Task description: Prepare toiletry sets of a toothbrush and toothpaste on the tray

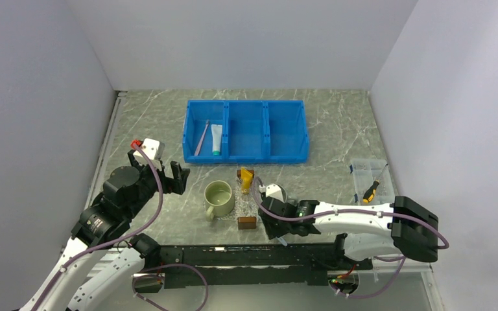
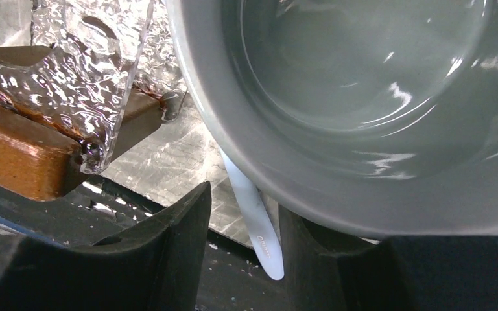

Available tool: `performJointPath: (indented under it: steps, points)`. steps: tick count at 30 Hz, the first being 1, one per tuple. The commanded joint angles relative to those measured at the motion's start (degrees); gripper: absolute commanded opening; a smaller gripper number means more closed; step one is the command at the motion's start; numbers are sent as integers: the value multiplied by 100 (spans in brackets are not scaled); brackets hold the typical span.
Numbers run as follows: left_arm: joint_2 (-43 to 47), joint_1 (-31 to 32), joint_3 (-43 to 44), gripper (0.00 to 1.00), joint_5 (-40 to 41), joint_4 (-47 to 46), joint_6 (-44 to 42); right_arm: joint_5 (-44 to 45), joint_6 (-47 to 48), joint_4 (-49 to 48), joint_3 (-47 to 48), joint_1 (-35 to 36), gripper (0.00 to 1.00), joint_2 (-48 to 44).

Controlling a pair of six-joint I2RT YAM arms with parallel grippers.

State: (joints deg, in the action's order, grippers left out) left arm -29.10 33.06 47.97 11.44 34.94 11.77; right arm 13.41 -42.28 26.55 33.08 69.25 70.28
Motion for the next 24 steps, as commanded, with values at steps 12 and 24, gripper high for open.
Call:
performJointPath:
  steps: [12, 24]
  points:
    - [-37, -19, -21, 97, 1, -137, 19, 203, -54, -314, 40, 170, 26, 484]
    - [-31, -20, -25, 97, -1, -149, 6, 233, 114, 389, 479, 311, 0, 184]
